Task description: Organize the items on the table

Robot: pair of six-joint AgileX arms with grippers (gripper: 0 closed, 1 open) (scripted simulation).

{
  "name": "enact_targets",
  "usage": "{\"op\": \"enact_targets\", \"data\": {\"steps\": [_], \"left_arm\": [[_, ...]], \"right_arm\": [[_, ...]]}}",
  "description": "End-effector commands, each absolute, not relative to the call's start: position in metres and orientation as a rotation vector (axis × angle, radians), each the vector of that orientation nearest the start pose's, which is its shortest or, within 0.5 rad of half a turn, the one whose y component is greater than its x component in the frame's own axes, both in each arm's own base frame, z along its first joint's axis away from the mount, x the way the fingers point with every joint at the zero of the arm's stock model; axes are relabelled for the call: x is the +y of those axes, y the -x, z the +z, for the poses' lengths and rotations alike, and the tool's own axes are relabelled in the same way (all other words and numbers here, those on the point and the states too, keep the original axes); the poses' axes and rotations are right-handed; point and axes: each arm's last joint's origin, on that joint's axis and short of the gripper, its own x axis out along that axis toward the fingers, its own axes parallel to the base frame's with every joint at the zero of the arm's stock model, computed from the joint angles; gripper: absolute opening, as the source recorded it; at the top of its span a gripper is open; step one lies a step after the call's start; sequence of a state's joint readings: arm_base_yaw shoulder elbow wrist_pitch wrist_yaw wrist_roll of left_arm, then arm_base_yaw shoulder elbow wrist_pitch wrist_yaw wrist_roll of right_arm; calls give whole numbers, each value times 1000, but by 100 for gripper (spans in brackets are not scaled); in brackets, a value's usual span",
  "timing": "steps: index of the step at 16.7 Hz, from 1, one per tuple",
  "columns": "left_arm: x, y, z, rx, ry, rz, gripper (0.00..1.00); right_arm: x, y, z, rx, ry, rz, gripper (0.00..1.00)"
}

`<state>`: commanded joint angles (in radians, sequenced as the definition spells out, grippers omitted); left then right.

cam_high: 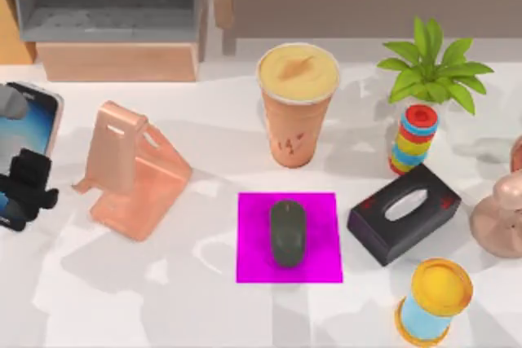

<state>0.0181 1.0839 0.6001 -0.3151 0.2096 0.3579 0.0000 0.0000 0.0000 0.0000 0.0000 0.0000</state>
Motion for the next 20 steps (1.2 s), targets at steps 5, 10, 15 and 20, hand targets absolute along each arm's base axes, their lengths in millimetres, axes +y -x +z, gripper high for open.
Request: {"op": "enact_targets", "data": {"steps": [5, 10, 15, 20], "left_arm": [[-36, -189, 219, 471, -139, -456, 0], [-37, -187, 220, 454, -132, -469, 0], [-41, -199, 222, 421, -129, -458, 0], [-54, -220, 202, 450, -123, -474, 0]], "right_arm": [[-1, -106, 160, 0, 0, 0, 100], [-1, -106, 160, 0, 0, 0, 100], [-1, -106, 160, 0, 0, 0, 100], [-1, -106, 160, 0, 0, 0, 100]]}}
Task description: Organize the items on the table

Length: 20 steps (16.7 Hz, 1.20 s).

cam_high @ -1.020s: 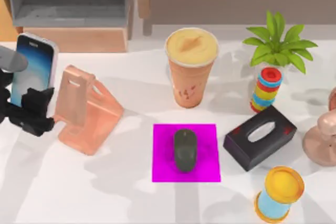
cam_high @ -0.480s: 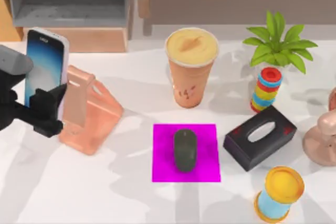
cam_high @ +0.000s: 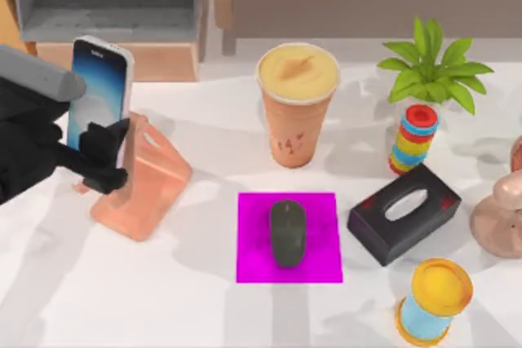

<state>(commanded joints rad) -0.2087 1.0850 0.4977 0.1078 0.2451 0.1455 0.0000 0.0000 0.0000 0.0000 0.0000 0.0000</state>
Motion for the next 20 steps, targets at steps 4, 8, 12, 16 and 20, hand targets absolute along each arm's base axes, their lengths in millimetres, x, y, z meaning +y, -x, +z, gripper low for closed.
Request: {"op": "enact_targets", "data": {"steps": [4, 8, 12, 16, 20], "left_arm": [[-58, -226, 196, 452, -129, -474, 0], [-58, -226, 196, 452, -129, -474, 15], [-58, -226, 196, 452, -129, -474, 45], [-58, -226, 196, 452, -129, -474, 75], [-58, -226, 196, 452, -129, -474, 100]], "right_arm": [[-1, -106, 160, 0, 0, 0, 100], [-1, -106, 160, 0, 0, 0, 100], [-1, -106, 160, 0, 0, 0, 100], [-1, -106, 160, 0, 0, 0, 100], [-1, -106, 160, 0, 0, 0, 100]]}}
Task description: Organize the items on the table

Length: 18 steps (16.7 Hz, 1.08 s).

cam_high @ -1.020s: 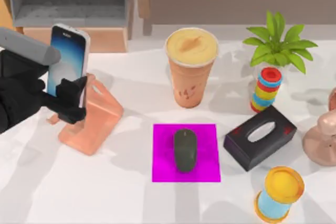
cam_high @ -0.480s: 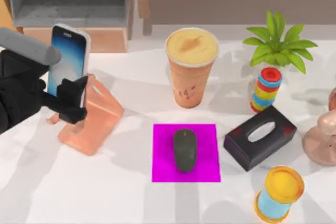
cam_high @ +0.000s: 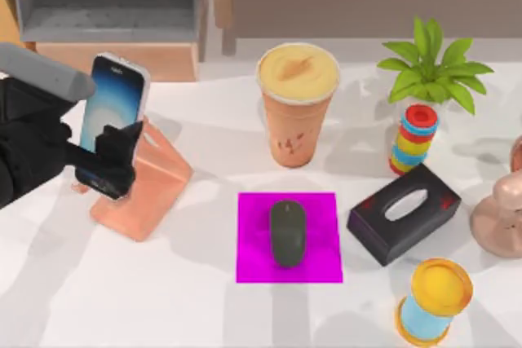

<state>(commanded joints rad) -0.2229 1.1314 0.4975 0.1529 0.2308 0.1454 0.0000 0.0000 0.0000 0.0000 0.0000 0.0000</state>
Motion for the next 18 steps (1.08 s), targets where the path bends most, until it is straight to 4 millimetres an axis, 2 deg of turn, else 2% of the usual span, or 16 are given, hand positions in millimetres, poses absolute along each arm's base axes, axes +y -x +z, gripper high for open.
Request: {"op": "enact_targets", "data": {"steps": [9, 18], "left_arm": [[-58, -225, 196, 452, -129, -472, 100], [-57, -199, 197, 448, -129, -472, 100]], "right_arm": [[-1, -106, 160, 0, 0, 0, 100], [-1, -106, 160, 0, 0, 0, 100]]}}
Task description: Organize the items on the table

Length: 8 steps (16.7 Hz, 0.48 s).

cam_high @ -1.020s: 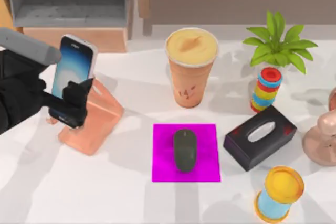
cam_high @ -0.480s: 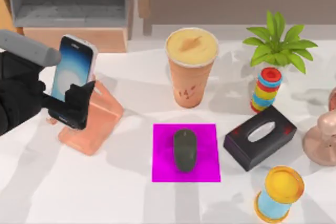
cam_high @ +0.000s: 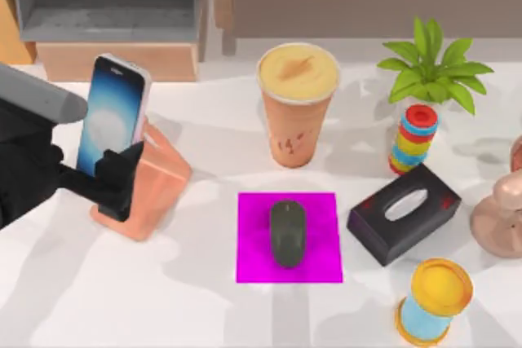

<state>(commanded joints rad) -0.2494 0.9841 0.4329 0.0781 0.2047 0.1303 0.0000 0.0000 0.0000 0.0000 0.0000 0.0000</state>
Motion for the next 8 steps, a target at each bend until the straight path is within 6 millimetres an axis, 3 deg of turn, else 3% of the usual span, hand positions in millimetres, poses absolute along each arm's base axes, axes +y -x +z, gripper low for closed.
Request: {"op": "enact_targets", "data": {"steps": [8], "left_arm": [[-54, -194, 197, 444, -124, -455, 100]], "right_arm": [[-1, -106, 160, 0, 0, 0, 100]]}}
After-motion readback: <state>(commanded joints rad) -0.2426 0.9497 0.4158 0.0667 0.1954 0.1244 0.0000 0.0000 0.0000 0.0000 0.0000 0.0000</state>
